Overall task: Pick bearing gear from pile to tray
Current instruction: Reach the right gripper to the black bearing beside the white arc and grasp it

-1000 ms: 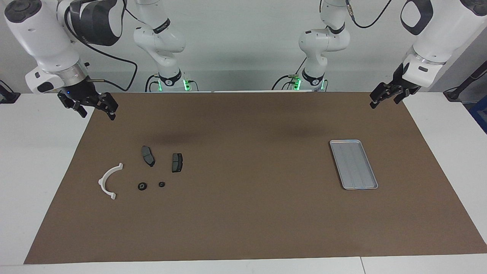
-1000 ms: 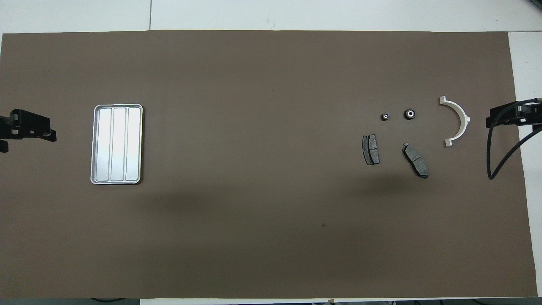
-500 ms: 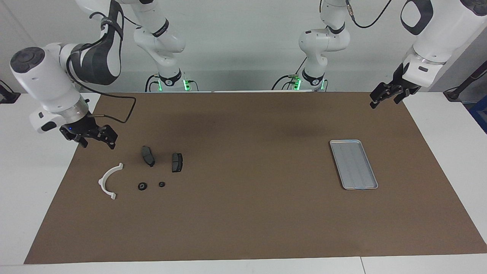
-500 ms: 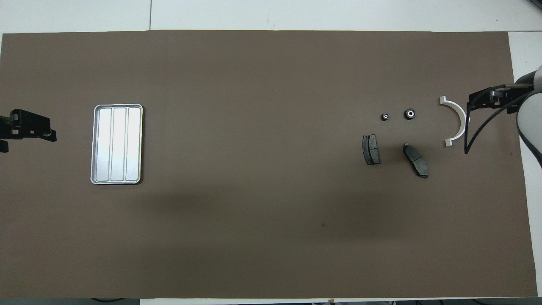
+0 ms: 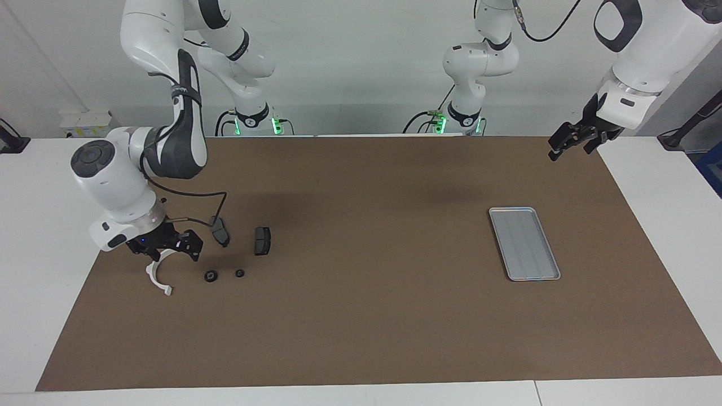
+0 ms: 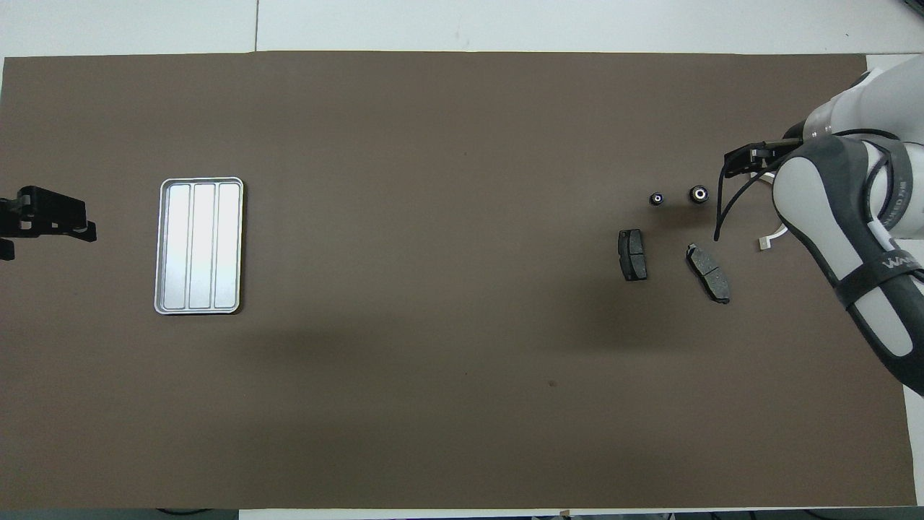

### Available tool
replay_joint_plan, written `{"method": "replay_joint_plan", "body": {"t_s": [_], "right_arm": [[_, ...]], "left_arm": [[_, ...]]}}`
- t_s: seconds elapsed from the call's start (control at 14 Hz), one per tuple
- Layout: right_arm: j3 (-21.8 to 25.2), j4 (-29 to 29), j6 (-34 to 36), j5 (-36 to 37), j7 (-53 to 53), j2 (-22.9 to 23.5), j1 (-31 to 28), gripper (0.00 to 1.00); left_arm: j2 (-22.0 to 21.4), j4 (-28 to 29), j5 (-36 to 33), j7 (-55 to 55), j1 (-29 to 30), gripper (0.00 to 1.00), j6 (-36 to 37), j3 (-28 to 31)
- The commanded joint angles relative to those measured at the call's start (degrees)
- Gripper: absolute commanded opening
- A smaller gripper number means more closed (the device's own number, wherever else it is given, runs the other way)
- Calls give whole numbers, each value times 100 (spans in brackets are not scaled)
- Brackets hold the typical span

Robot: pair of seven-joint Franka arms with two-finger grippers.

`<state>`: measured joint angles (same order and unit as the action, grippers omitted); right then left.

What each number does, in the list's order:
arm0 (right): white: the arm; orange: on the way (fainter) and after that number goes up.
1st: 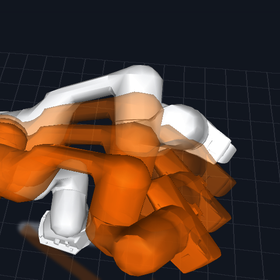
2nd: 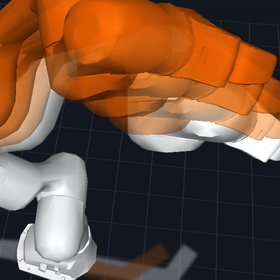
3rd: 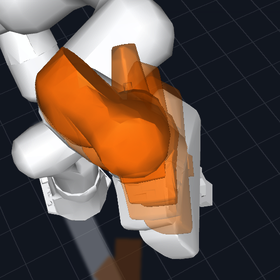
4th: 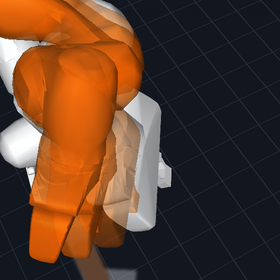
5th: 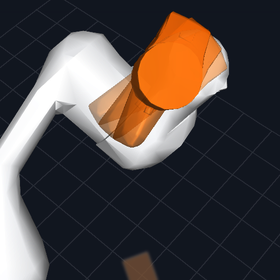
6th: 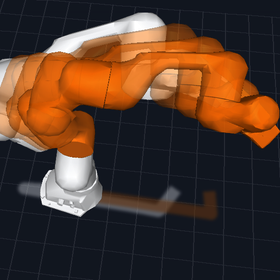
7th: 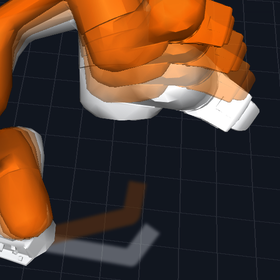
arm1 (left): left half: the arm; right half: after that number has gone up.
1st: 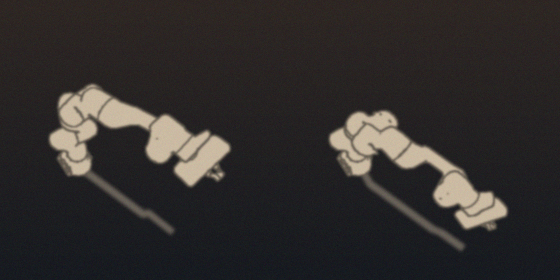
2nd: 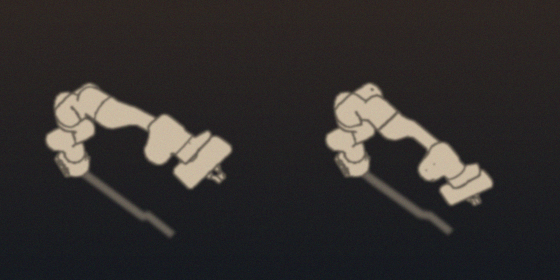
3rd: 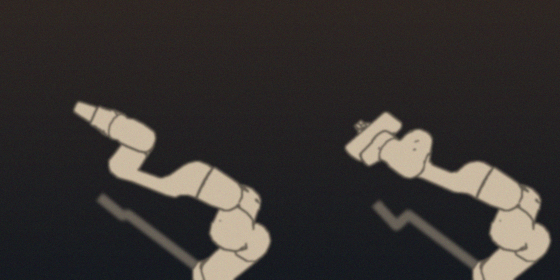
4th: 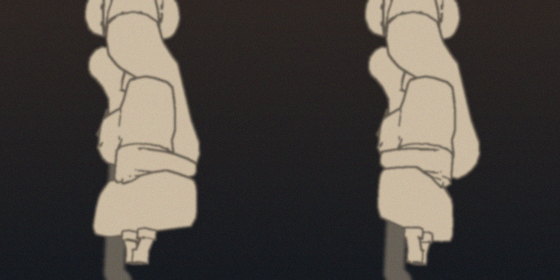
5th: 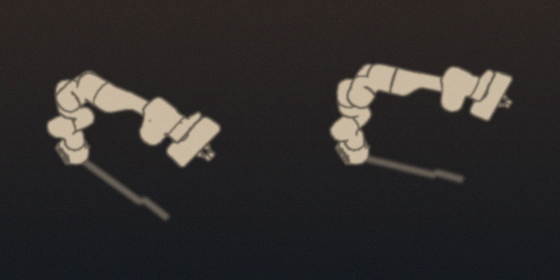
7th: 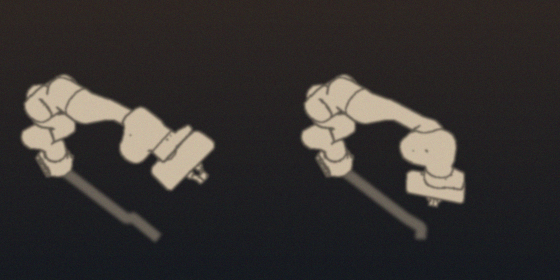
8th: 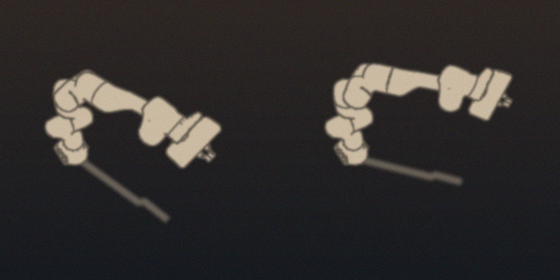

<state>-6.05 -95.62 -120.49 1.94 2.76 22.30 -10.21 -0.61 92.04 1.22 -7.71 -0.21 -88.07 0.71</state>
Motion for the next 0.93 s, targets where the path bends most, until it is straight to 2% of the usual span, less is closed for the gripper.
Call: {"method": "replay_joint_plan", "body": {"t_s": [0.0,0.5,0.86], "right_arm": [[-19,97,-123,52,-91,124,28,100],[-19,79,-555,52,-109,634,72,100],[-19,-34,-555,69,-108,679,116,100]], "left_arm": [[-176,218,45,41,30,100,-114,-18],[-176,218,45,41,30,100,-114,-18],[-176,218,45,41,30,100,-114,-18]]}}
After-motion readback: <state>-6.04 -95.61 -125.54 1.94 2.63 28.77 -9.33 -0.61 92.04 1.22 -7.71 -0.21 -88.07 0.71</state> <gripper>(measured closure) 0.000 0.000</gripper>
